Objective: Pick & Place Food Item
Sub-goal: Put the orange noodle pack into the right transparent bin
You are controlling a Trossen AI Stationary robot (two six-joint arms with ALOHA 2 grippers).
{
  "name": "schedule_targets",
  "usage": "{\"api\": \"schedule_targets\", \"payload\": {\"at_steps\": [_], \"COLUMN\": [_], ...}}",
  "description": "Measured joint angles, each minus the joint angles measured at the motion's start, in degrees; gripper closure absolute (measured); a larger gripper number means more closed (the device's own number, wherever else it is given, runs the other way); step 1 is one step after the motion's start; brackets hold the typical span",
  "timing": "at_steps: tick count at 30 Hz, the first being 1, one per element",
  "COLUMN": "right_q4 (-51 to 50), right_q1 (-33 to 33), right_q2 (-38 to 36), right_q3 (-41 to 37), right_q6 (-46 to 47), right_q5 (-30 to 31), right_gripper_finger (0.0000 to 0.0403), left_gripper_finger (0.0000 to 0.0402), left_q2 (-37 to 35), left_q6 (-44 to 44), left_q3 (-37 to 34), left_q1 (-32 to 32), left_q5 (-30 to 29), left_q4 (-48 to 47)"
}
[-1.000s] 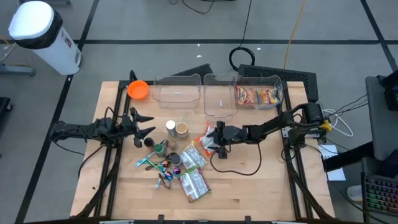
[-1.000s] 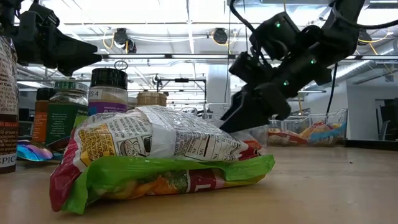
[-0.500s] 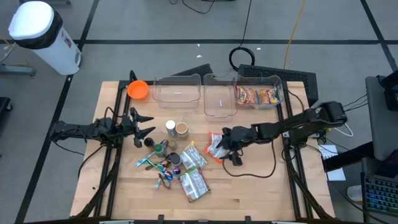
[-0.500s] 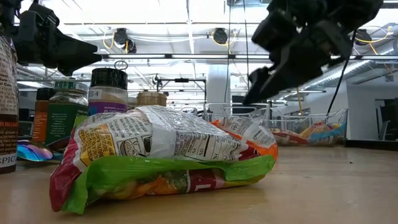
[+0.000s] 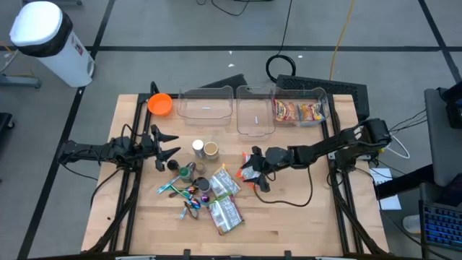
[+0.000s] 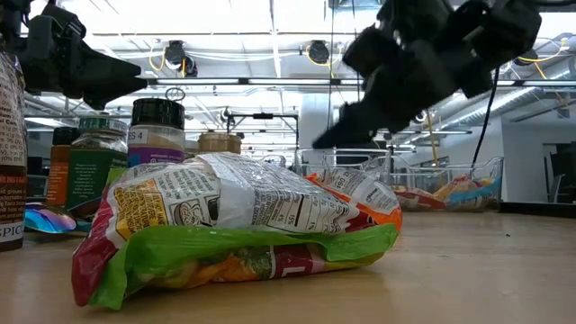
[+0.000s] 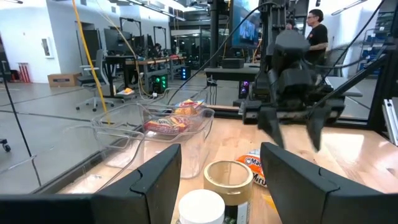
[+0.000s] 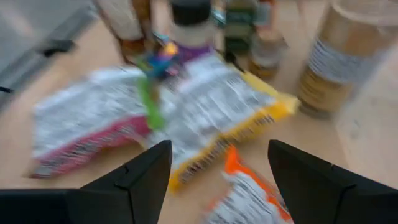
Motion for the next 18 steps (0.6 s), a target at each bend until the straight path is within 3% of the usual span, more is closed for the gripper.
{"api": "schedule_targets", "payload": {"at_steps": [3, 10, 18], "right_q4": [-0.7, -0.6, -0.5], "right_q1": [-0.1, -0.1, -0.1], "right_q2": [2.4, 5.2, 5.2], "right_q3": [0.0, 0.0, 0.0], "right_q6": [-0.7, -0.9, -1.1], "right_q5": [3.3, 4.5, 4.7], "right_gripper_finger": [0.0145, 0.0147, 0.0181], "left_gripper_finger": [0.0174, 0.0174, 0.0174], "left_q2": [0.0, 0.0, 0.0], "left_q6": [0.0, 0.0, 0.0], "left_q3": [0.0, 0.0, 0.0], "left_q1": [0.0, 0.0, 0.0], "left_q5": [0.0, 0.0, 0.0], "left_q4": [0.0, 0.0, 0.0]}}
